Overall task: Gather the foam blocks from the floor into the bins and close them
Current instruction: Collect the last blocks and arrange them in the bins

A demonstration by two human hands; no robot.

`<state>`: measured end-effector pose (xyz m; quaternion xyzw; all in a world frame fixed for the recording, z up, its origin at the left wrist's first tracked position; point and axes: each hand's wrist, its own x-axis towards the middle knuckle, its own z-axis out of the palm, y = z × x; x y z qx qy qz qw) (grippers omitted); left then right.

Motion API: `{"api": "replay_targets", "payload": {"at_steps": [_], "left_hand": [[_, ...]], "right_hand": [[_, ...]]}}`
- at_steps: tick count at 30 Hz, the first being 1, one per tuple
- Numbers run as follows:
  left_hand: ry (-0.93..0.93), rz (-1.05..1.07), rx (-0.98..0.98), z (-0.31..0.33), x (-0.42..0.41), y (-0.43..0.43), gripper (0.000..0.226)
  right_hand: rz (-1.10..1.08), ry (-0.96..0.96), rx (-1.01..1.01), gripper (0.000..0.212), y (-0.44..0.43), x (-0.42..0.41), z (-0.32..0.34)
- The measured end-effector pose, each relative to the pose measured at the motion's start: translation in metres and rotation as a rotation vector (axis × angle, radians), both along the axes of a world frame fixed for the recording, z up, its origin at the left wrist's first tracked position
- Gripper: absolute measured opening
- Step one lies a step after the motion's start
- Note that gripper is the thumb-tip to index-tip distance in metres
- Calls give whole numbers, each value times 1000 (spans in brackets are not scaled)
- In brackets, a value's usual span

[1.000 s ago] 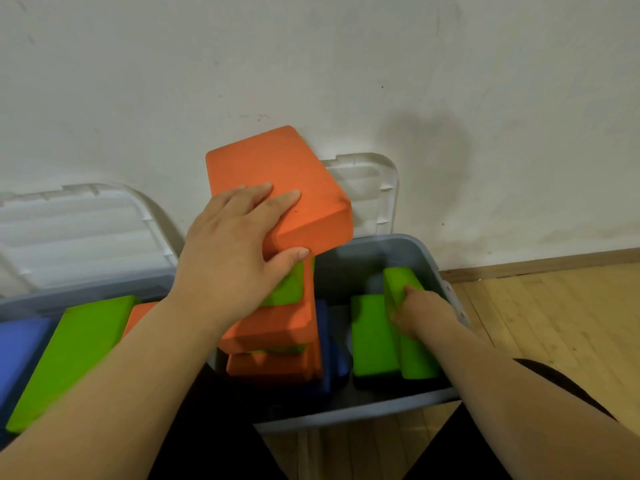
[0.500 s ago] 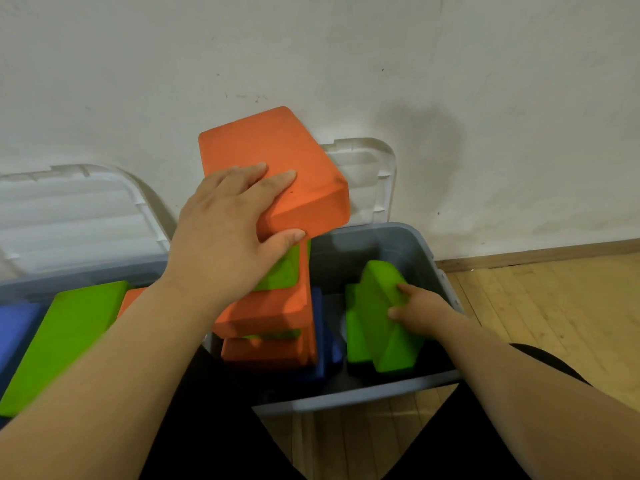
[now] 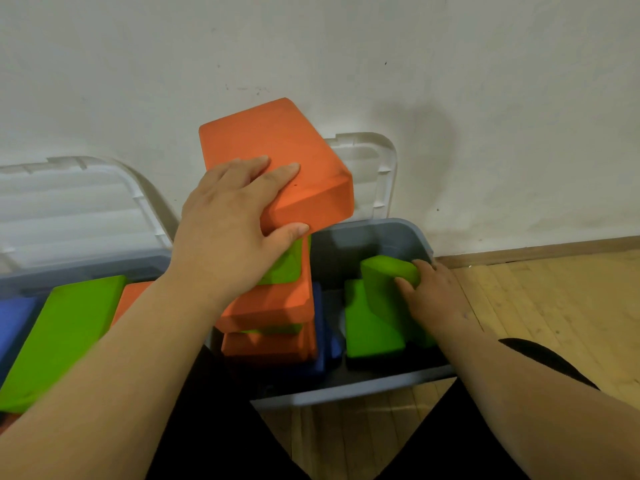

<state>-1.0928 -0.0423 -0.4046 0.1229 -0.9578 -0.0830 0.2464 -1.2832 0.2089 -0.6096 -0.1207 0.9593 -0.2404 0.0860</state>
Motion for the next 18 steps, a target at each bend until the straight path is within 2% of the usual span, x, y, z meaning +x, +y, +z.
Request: {"api": "replay_targets", "payload": {"at_steps": [2,5,7,10,12,15,18], "left_hand": [[-3,2,-1,0,0,0,76],[2,7,13,1,2,1,76],[3,7,14,1,2,1,76],[4,7,17,1,2,2,75],[2,8,9,1,1,1,76],[-1,-1,1,0,-2,0,76],[-1,-4,-10,-1,-2,2,76]], "right_hand": [[11,-6,-21,70,-3,0,-7],[71,-75,35,96,-10,0,-6],[73,-109,11,106,-8,2,-5],[-62,-26,-202,96,-2,3,2],[-101,34,-257,88,0,0,9],[4,-23,-110,93,2,2,6],[83,-193,-16,118,2,9,0]]}}
